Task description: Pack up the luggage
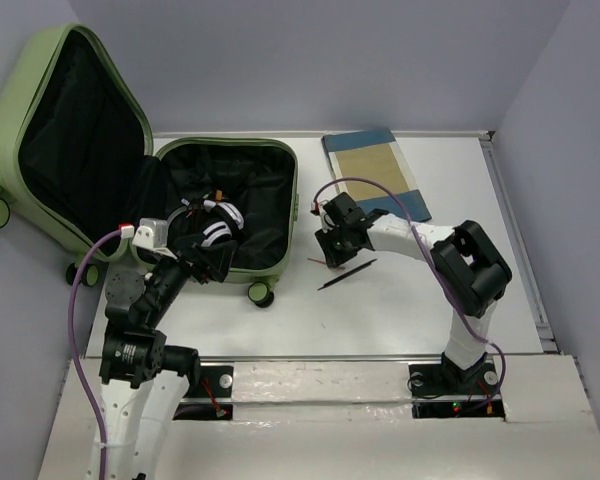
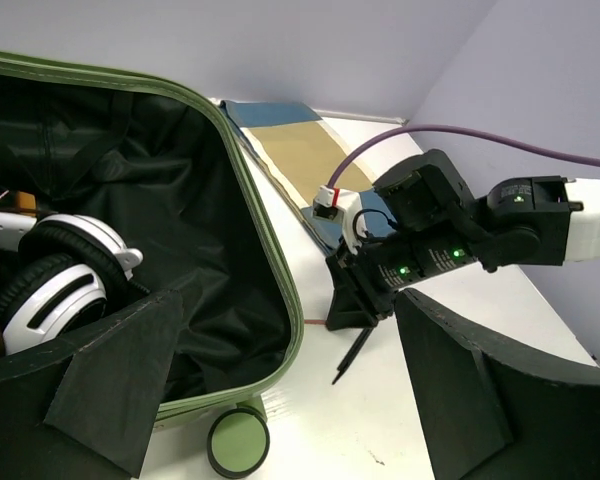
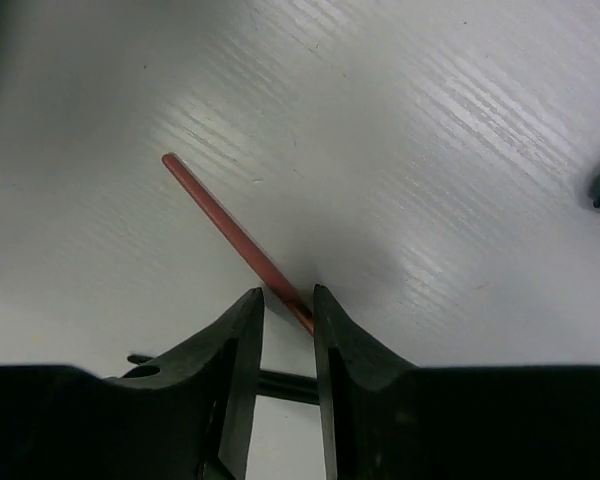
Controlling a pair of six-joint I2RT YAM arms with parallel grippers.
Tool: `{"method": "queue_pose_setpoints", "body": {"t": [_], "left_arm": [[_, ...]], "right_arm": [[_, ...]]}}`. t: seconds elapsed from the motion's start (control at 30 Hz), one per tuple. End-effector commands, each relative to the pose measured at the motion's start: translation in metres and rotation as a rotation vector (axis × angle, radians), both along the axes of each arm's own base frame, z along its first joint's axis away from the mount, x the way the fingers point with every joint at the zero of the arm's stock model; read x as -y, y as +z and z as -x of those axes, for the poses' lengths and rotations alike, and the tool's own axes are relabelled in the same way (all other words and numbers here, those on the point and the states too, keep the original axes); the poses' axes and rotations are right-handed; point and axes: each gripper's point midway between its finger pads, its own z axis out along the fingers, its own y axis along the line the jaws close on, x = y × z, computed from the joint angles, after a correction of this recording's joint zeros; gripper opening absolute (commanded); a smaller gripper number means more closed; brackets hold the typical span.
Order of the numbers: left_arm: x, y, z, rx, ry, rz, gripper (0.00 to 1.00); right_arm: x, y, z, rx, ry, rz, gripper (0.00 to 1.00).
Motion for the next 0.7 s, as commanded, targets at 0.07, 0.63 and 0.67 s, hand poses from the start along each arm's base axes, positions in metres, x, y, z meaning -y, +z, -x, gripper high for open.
{"method": "queue_pose_setpoints", "body": {"t": [0.07, 0.63, 0.67], "left_arm": [[0.004, 0.011, 0.000, 0.038, -0.029, 0.012, 0.99], [0.003, 0.013, 0.002, 0.047, -0.024, 0.013, 0.99], [0.003, 0.013, 0.002, 0.045, -0.024, 0.013, 0.99]], "right_arm": [[0.005, -0.008, -0.027, 0.081, -0.086, 0.096, 0.24], [0.013, 0.034, -0.056, 0.243, -0.247, 0.080, 0.07], [0.011, 0.049, -0.059, 0.264, -0.264, 0.048, 0.07]]}}
